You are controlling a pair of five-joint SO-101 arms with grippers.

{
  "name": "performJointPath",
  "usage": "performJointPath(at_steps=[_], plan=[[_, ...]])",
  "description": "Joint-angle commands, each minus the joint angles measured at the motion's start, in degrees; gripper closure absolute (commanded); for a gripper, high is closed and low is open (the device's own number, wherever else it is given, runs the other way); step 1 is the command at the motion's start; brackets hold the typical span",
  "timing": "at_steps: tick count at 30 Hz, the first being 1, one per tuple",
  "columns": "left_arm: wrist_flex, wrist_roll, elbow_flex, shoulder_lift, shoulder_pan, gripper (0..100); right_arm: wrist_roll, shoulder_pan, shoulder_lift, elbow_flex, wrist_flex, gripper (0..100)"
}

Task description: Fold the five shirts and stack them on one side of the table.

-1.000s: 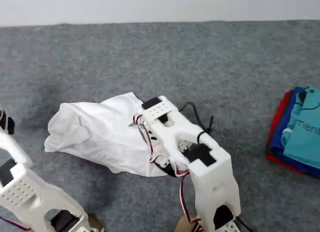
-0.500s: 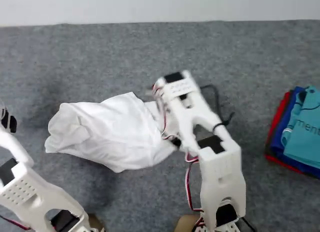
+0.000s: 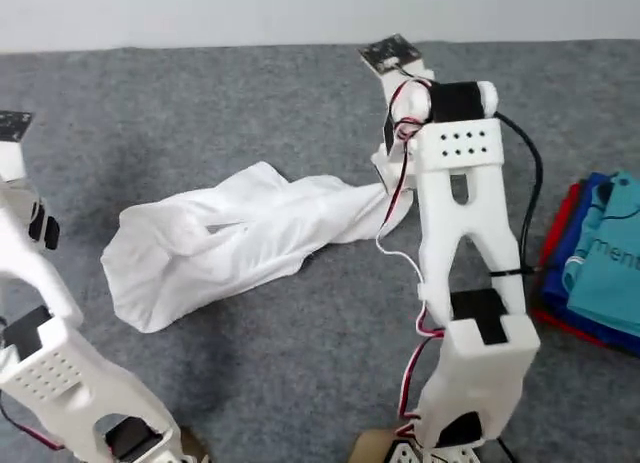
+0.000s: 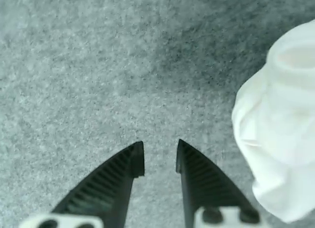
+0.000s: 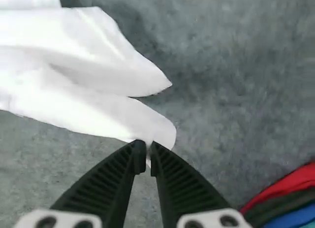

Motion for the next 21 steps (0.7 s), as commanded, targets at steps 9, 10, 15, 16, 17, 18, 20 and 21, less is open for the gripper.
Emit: performJointPath(at_steps=[9, 10, 15, 16, 17, 18, 20, 21], plan=[[0.8, 0.4, 2.5, -4.2, 1.0, 95, 0.9, -26.4, -17.1, -3.3, -10.5, 98.9], [1.7, 0.4, 2.4, -4.2, 1.0, 96, 1.0, -28.4, -18.2, -3.3, -13.2, 98.9], [4.5, 0.4, 2.3, -4.4, 1.0, 96, 3.3, -33.6, -20.5, -3.3, -19.7, 99.0], [4.5, 0.4, 2.3, -4.8, 0.8, 96, 3.7, -33.5, -20.7, -3.3, -19.7, 99.0], [4.5, 0.4, 2.4, -5.6, 0.3, 96, 3.8, -33.3, -20.9, -3.3, -19.8, 99.0], [4.5, 0.4, 2.4, -6.7, -0.1, 96, 3.8, -32.4, -21.3, -3.3, -19.9, 99.0], [4.4, 0.4, 2.4, -9.4, -0.4, 96, 3.8, -30.2, -22.4, -3.3, -20.0, 99.0], [4.4, 0.4, 2.4, -10.7, -0.4, 96, 3.8, -28.6, -22.9, -3.3, -20.0, 99.0]])
